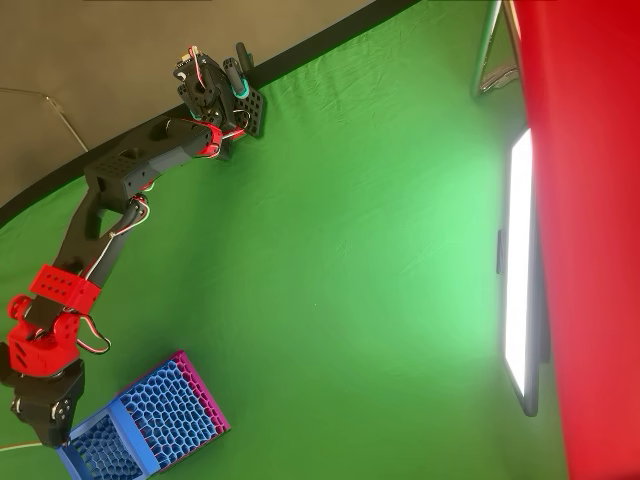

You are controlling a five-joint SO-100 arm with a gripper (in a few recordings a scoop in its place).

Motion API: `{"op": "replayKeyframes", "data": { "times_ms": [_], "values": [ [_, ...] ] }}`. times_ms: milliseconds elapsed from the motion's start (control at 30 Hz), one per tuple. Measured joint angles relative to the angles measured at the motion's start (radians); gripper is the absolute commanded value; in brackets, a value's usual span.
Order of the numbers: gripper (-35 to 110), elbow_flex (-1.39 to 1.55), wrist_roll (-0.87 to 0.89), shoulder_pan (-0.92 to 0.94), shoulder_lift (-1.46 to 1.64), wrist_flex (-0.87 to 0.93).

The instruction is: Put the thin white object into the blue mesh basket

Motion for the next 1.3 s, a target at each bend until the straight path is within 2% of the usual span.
{"op": "replayKeyframes", "data": {
  "times_ms": [400,700,933,1000,1100,1167,1300],
  "values": [
    [2,-0.130,-0.029,0.000,-0.140,0.029],
    [36,-0.140,-0.037,0.000,-0.152,0.011],
    [35,-0.140,-0.023,0.000,-0.152,0.011],
    [29,-0.140,-0.023,0.000,-0.152,0.011],
    [44,-0.140,-0.017,0.000,-0.152,0.011],
    [33,-0.140,-0.008,0.000,-0.152,0.011],
    [29,-0.140,-0.012,0.000,-0.152,0.009]
  ]
}}
